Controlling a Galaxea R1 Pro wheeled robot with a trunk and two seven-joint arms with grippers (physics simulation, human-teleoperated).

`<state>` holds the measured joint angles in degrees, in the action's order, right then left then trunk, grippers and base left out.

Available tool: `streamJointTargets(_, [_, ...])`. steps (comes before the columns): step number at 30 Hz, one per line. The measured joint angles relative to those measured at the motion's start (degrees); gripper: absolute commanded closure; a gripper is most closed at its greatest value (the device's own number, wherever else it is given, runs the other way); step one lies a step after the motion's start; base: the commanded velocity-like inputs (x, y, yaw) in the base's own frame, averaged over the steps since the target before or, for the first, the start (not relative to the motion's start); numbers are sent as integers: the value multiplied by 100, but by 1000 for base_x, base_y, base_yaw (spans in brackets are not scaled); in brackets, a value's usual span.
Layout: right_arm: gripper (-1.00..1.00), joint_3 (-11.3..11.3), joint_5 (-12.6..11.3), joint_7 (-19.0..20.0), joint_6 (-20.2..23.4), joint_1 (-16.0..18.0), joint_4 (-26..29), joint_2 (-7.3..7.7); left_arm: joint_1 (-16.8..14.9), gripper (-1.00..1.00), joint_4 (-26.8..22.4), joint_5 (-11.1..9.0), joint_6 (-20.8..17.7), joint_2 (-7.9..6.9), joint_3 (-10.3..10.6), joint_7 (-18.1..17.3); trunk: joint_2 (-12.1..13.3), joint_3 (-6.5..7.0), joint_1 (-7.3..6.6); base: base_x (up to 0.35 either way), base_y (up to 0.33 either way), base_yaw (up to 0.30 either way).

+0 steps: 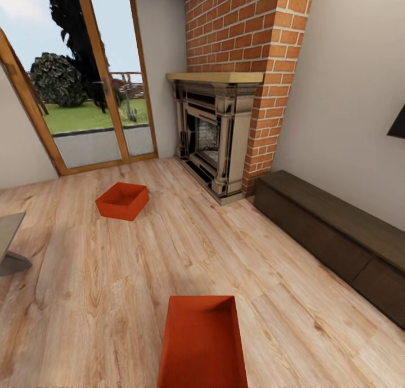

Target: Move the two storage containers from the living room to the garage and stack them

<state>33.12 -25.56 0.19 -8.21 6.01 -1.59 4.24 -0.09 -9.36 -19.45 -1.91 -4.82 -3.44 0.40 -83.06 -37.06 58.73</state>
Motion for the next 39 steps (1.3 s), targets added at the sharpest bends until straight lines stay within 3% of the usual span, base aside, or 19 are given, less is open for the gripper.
streamJointTargets(39, [-100,34,38,202,6,0,0,33,2,-100,0,1,0,-3,0,0,0,-355,0,0,0,0])
